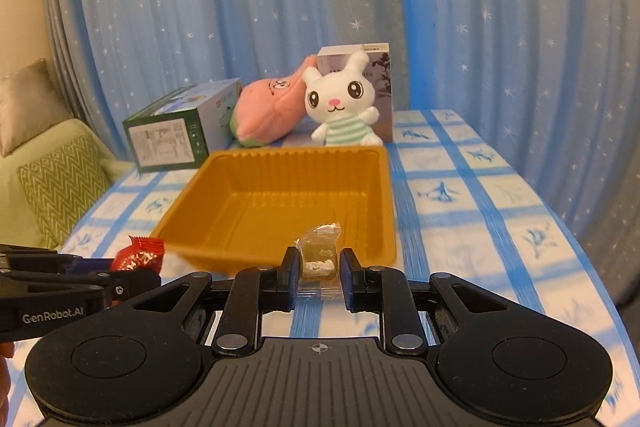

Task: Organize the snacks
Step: 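Carry both candies into the orange tray and open both tools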

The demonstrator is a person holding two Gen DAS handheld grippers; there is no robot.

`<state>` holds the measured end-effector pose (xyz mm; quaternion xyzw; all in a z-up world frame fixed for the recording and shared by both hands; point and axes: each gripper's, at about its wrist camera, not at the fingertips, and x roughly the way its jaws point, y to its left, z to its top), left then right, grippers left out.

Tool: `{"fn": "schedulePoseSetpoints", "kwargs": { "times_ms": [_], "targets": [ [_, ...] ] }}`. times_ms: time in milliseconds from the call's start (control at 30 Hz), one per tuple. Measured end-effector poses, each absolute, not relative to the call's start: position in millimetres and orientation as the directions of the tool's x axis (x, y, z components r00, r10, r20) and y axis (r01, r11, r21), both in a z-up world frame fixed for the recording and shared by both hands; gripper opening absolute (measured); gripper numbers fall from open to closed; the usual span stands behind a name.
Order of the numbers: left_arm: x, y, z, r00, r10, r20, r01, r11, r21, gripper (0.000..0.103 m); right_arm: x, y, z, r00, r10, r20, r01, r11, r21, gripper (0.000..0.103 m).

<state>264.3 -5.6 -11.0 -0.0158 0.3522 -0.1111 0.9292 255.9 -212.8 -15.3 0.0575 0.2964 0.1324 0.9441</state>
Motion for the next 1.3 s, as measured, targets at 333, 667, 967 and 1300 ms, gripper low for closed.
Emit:
{"fn": "schedulePoseSetpoints", "kwargs": {
  "times_ms": [333,667,967,1300],
  "targets": [
    [329.2,13.8,-26.1,0.764,-0.206,-0.611,0.175,0.978,-0.11,0.023,327.7,-200.3,-24.6,0.789,0.317,-0.527,-0.25,0.948,0.196,0.022],
    [369.2,18.2,-45.6,0.761,-0.22,-0.611,0.152,0.975,-0.162,0.043,362.1,-195.9,-46.1,0.765,0.314,-0.562,-0.24,0.949,0.204,0.022],
    [370.8,26.3,-56.7,0.747,-0.186,-0.638,0.123,0.982,-0.142,0.047,369.6,-205.9,-53.8,0.744,0.326,-0.583,-0.209,0.943,0.261,0.022],
    [367.9,27.9,-57.2,0.748,-0.182,-0.639,0.123,0.983,-0.136,0.064,369.1,-217.3,-49.8,0.781,0.337,-0.525,-0.165,0.923,0.347,0.072]
  ]
}}
